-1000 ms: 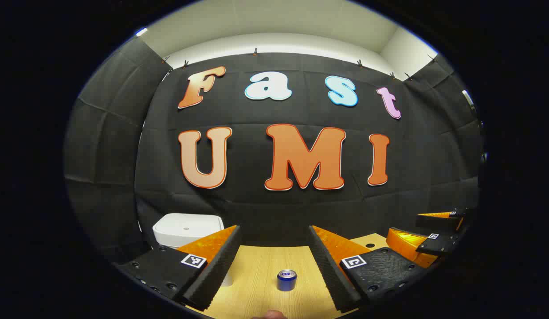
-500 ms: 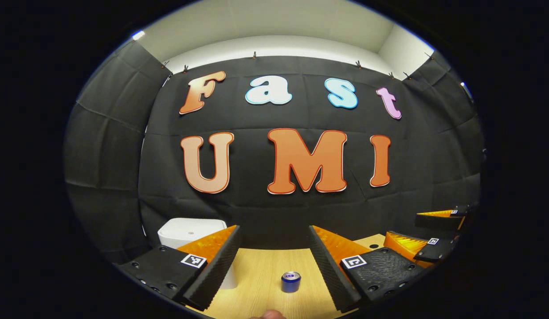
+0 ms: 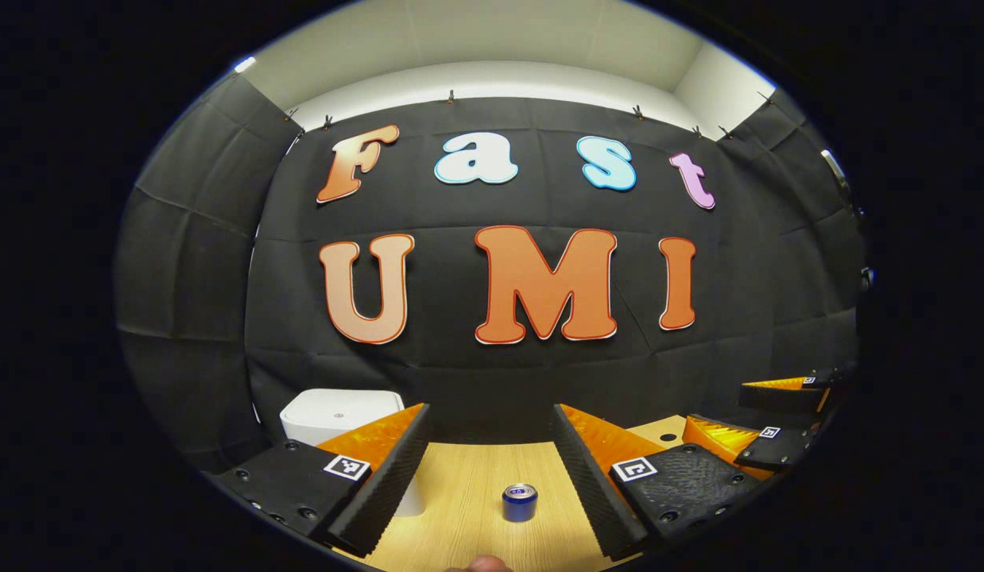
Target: Press the lid of the desktop garbage bin to open it, pick up the crumpled paper on the desktop and throw it into the bin, then pick up the pop can on the desktop and drop it into the bin, and finally close the garbage bin lid.
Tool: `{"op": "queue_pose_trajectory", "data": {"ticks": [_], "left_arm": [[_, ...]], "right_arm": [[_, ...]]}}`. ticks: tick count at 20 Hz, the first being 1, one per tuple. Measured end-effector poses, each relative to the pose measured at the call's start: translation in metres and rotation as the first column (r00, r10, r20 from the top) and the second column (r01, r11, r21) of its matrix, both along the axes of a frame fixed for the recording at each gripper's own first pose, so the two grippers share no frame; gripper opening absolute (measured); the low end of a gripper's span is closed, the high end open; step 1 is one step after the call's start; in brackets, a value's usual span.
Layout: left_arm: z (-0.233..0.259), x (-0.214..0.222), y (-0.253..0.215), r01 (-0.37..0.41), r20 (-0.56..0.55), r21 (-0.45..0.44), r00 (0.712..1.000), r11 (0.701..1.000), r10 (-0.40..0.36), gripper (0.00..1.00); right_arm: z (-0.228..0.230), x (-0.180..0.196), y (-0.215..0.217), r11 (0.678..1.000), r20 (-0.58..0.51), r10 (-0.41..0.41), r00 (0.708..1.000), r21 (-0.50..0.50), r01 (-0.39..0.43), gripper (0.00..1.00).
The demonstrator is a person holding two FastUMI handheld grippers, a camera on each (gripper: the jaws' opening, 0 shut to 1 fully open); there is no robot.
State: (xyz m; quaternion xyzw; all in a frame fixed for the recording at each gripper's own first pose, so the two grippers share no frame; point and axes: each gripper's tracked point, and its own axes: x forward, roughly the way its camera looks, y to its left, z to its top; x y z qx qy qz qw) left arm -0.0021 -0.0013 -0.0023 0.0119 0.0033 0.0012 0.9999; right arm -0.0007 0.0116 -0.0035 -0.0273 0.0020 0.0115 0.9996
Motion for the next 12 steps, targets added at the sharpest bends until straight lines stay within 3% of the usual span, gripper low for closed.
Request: {"op": "queue_pose_trajectory", "data": {"ticks": [12], "left_arm": [[-0.0082,0.0031,0.0101,-0.009,-0.016,-0.007,1.000,1.000,0.009,0.94]], "right_arm": [[-0.0057,0.0026,0.0036,1.000,-0.010,-0.001,1.000,-0.012,0.001,0.94]]}}
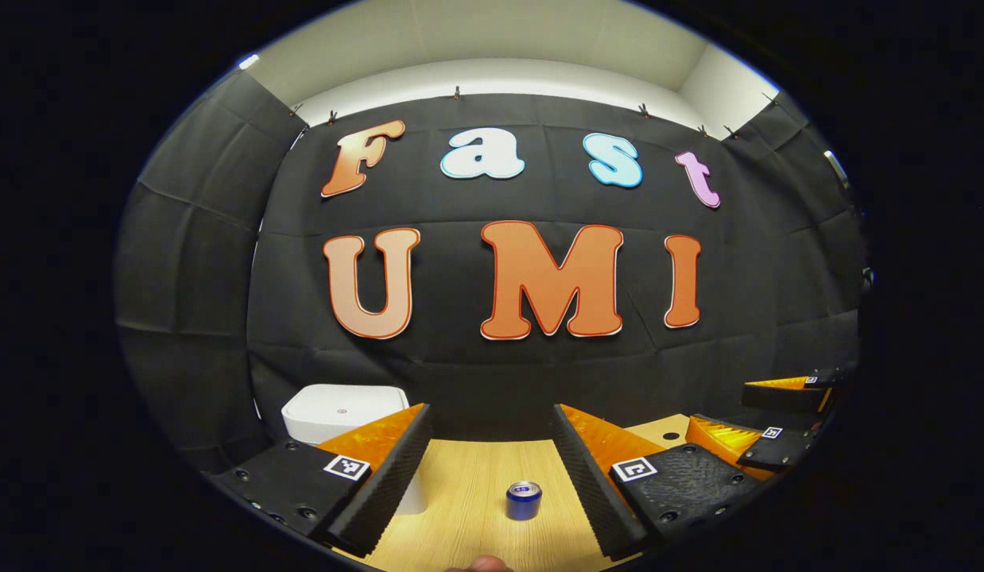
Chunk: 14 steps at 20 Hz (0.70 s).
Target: Press the lid of the desktop garbage bin to open it, pick up the crumpled paper on the desktop and throw it into the bin, then pick up the pop can on the desktop and drop it into the bin, and finally close the garbage bin lid.
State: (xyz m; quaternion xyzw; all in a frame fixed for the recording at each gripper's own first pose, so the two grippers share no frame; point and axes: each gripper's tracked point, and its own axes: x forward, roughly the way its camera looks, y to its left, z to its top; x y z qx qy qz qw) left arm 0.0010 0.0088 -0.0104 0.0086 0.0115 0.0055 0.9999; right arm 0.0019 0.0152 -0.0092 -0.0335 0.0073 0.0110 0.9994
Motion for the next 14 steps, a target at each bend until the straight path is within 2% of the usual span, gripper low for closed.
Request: {"op": "queue_pose_trajectory", "data": {"ticks": [14], "left_arm": [[-0.013,0.004,0.008,-0.023,-0.036,-0.003,0.999,1.000,0.023,0.95]], "right_arm": [[0.002,0.005,-0.005,1.000,0.003,-0.024,1.000,0.018,0.024,0.94]]}}
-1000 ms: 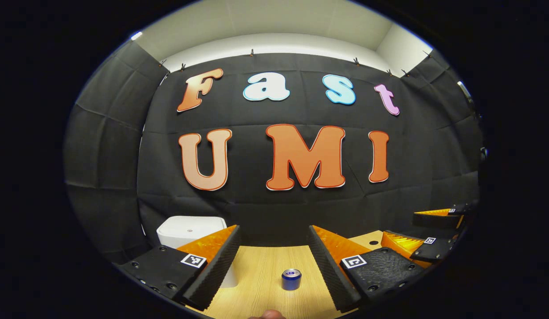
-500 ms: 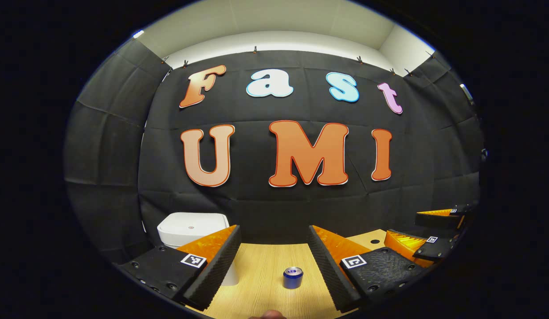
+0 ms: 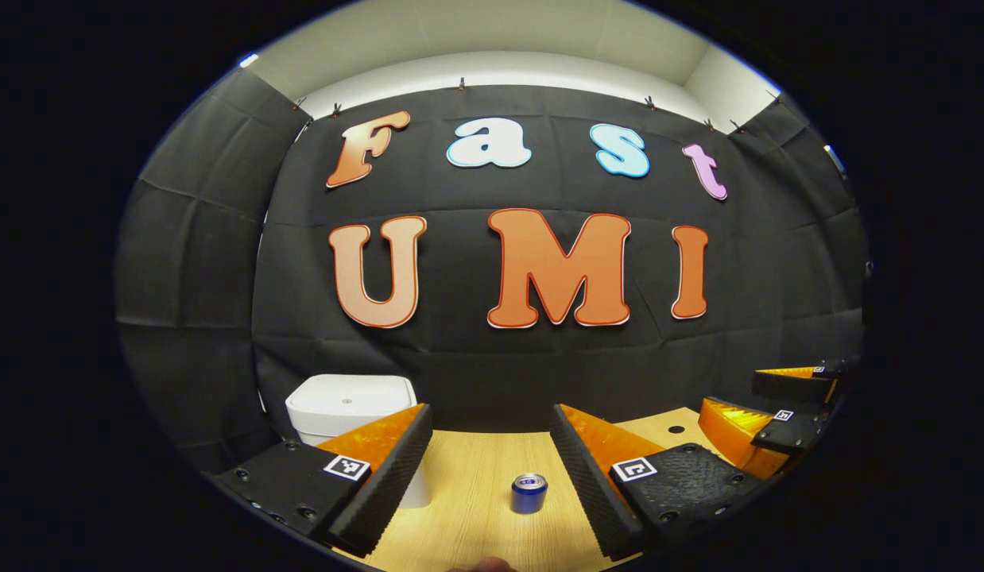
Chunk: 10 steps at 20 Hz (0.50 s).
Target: Press the lid of the desktop garbage bin to open it, pick up the crumpled paper on the desktop and throw it into the bin, then pick up the pop can on the desktop and drop it into the bin, and finally close the garbage bin lid.
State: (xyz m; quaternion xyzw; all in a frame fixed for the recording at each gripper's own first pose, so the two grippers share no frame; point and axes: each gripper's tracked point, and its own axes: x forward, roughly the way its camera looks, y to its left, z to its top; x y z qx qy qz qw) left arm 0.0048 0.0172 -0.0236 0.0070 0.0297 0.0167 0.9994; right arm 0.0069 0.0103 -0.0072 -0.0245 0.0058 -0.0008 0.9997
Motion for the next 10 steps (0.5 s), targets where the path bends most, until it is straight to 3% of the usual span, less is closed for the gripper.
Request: {"op": "queue_pose_trajectory", "data": {"ticks": [5,10], "left_arm": [[0.009,0.009,0.023,-0.055,-0.008,0.010,0.998,0.998,0.055,0.95],[0.025,0.027,0.084,-0.191,0.000,0.030,0.982,0.981,0.191,0.94]], "right_arm": [[-0.001,0.002,-0.007,1.000,-0.009,-0.010,1.000,-0.001,0.010,0.94],[-0.006,0.001,-0.017,1.000,-0.023,-0.006,1.000,0.005,0.006,0.94]]}}
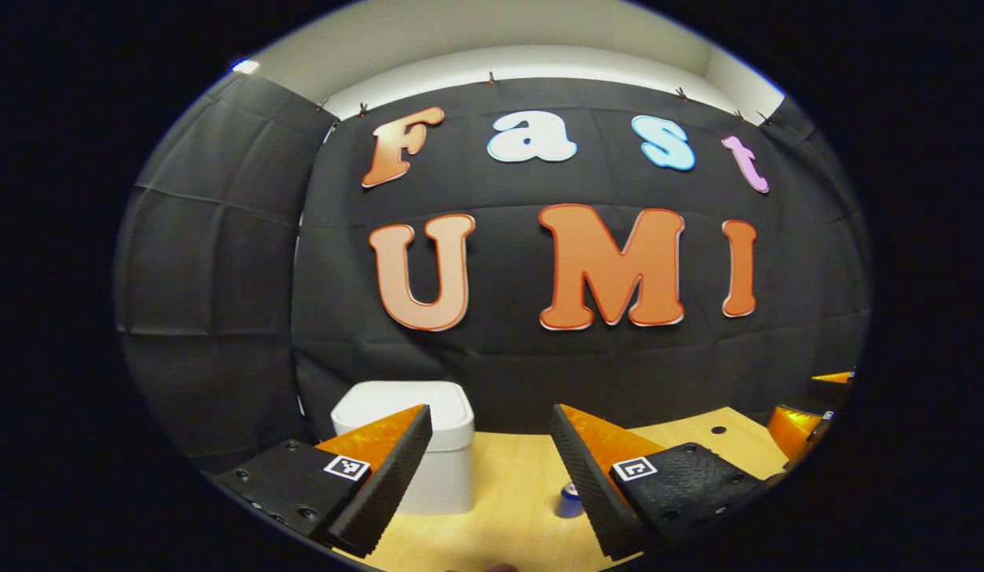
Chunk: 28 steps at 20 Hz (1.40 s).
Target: Press the lid of the desktop garbage bin to open it, pick up the crumpled paper on the desktop and throw it into the bin, then pick up the pop can on the desktop and drop it into the bin, and finally close the garbage bin lid.
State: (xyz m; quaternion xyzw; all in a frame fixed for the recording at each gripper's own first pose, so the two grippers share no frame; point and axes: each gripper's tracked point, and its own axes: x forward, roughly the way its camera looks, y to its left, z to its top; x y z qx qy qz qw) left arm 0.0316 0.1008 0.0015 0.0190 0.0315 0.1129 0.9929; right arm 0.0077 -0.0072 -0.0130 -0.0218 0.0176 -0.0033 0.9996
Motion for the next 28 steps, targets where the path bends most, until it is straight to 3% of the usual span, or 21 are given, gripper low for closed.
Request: {"op": "queue_pose_trajectory", "data": {"ticks": [3,6,9,10,13,16,17,19,28], "left_arm": [[0.016,0.017,0.031,-0.022,-0.010,-0.008,1.000,1.000,0.022,0.92],[0.027,0.035,0.061,-0.032,-0.040,-0.013,0.999,0.999,0.032,0.81],[0.031,0.051,0.082,-0.031,-0.074,-0.073,0.997,0.997,0.026,0.72],[0.026,0.055,0.089,-0.032,-0.084,-0.095,0.996,0.995,0.024,0.62],[0.010,0.075,0.104,0.003,-0.140,-0.136,0.990,0.991,-0.022,0.47],[-0.008,0.099,0.121,0.030,-0.198,-0.153,0.978,0.988,-0.061,0.08],[-0.015,0.105,0.126,0.031,-0.219,-0.162,0.973,0.986,-0.066,0.01],[-0.027,0.120,0.128,0.069,-0.241,-0.220,0.963,0.973,-0.123,0.00],[-0.113,0.135,0.154,0.039,-0.490,-0.309,0.850,0.950,-0.195,0.00]], "right_arm": [[-0.002,0.001,-0.006,1.000,-0.006,0.013,1.000,0.001,-0.013,0.94],[-0.006,0.003,-0.013,0.999,-0.013,0.039,0.999,0.007,-0.039,0.94],[-0.007,0.009,-0.015,0.998,-0.020,0.054,0.998,0.022,-0.053,0.94],[-0.007,0.013,-0.017,0.999,-0.020,0.047,0.999,0.022,-0.046,0.94],[-0.005,0.022,-0.024,1.000,0.004,-0.010,1.000,0.015,0.010,0.95],[-0.008,0.033,-0.017,0.998,0.001,-0.043,0.999,0.034,0.043,0.94],[-0.010,0.037,-0.014,0.999,-0.003,-0.049,0.999,0.021,0.049,0.94],[-0.013,0.045,-0.009,0.998,-0.013,-0.065,0.998,0.001,0.065,0.95],[-0.035,0.062,0.002,0.996,-0.067,-0.094,0.993,-0.009,0.093,0.94]]}}
